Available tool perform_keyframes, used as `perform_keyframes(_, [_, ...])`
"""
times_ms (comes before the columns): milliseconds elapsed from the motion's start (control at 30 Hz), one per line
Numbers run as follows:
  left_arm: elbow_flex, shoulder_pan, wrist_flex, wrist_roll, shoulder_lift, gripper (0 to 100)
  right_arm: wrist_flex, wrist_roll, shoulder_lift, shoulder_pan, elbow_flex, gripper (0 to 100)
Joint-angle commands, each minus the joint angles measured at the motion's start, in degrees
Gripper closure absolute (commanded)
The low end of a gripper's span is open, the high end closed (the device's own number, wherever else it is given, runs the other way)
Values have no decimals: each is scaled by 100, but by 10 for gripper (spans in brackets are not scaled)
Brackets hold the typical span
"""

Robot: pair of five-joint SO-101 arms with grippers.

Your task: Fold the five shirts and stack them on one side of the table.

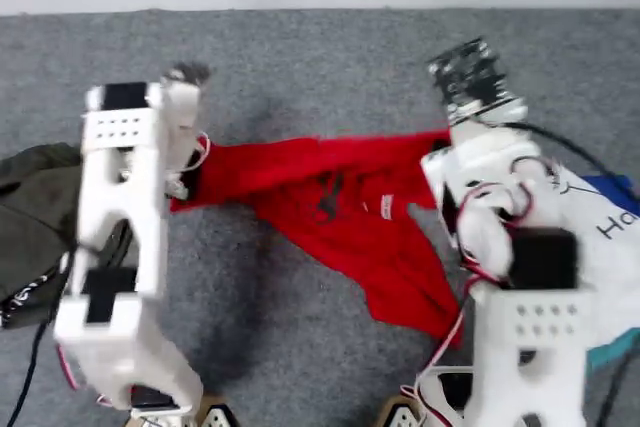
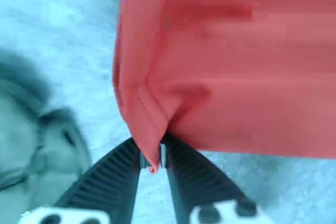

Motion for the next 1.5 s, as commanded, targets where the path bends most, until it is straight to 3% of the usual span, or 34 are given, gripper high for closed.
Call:
perform_keyframes(0, [-163, -9, 158, 44, -1714, 986, 31, -62, -163, -31, -1327, 988])
perform_keyframes(333, [-119, 0, 149, 62, -5477, 986, 1244, -70, -514, -75, -3279, 988])
perform_keyframes(600, [-215, -44, 132, 62, -7358, 986, 1244, -79, -1534, -31, -3446, 988])
perform_keyframes(867, [-1051, -70, 132, 62, -7648, 986, 1191, -571, -2079, -22, -3991, 988])
perform_keyframes(1100, [-1086, -545, 132, 62, -7640, 986, 1244, -589, -1798, 391, -4299, 988])
perform_keyframes(1300, [4, -545, -26, 62, -7640, 986, 1191, -589, -945, 374, -3912, 988])
perform_keyframes(1467, [1367, -545, -1055, 53, -7640, 986, 514, -589, -4, 365, -3138, 988])
